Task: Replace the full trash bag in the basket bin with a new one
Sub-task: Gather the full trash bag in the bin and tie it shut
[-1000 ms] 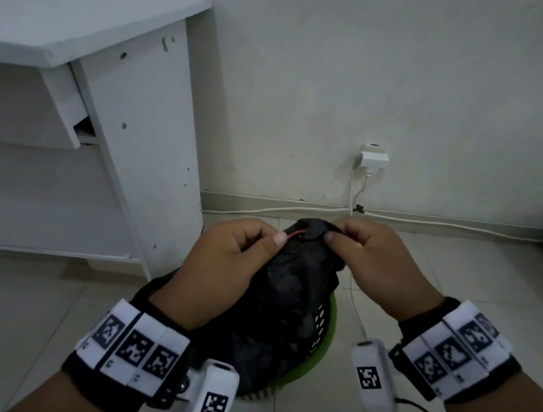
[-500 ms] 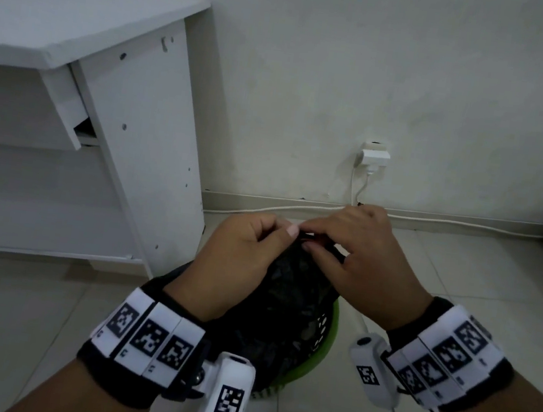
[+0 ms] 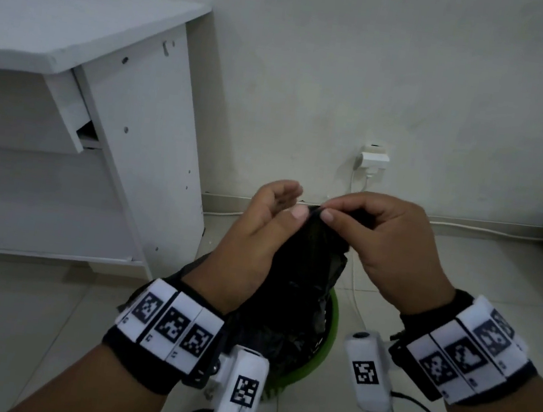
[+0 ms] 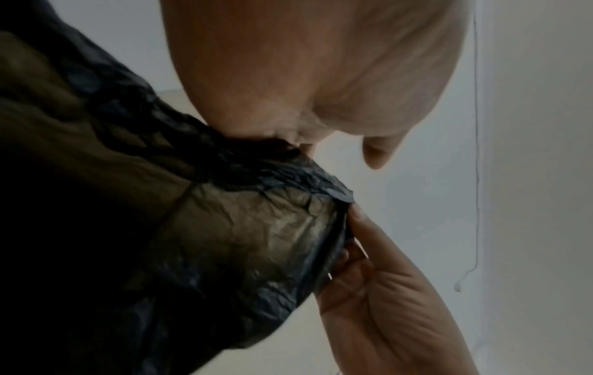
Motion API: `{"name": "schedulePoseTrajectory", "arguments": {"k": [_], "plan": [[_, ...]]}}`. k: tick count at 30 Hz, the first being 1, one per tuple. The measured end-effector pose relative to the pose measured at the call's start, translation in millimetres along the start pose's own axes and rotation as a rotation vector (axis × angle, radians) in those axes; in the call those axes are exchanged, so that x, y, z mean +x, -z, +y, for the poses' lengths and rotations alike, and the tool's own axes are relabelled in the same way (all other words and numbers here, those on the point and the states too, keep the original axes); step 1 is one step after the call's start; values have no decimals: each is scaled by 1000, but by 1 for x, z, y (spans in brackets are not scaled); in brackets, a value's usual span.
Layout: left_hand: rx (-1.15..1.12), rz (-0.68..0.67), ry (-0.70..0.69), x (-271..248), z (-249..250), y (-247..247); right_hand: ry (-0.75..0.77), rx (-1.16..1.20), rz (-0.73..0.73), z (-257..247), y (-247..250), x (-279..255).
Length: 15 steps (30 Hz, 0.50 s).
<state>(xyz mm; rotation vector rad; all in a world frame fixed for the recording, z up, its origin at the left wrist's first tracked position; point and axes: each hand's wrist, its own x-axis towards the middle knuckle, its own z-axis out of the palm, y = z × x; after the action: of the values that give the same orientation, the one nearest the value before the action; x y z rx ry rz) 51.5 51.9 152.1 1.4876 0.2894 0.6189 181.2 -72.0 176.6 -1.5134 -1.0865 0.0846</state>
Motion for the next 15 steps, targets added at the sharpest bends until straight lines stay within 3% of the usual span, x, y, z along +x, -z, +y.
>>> {"name": "schedulePoseTrajectory", "arguments": {"k": [3,6,11,15], "plan": [[-18,-134,-2,1,6,-13,48,-44,-87,-14,2,4],[37,-109,-62,5,7,-19,41,-32,-84,-14,6,6],[517,-118,-282,15,-7,-9,-136,69,-92,2,12,2],[576,-50,-343,16,-16,-1,-246,151,-143,11,5,-2]]}}
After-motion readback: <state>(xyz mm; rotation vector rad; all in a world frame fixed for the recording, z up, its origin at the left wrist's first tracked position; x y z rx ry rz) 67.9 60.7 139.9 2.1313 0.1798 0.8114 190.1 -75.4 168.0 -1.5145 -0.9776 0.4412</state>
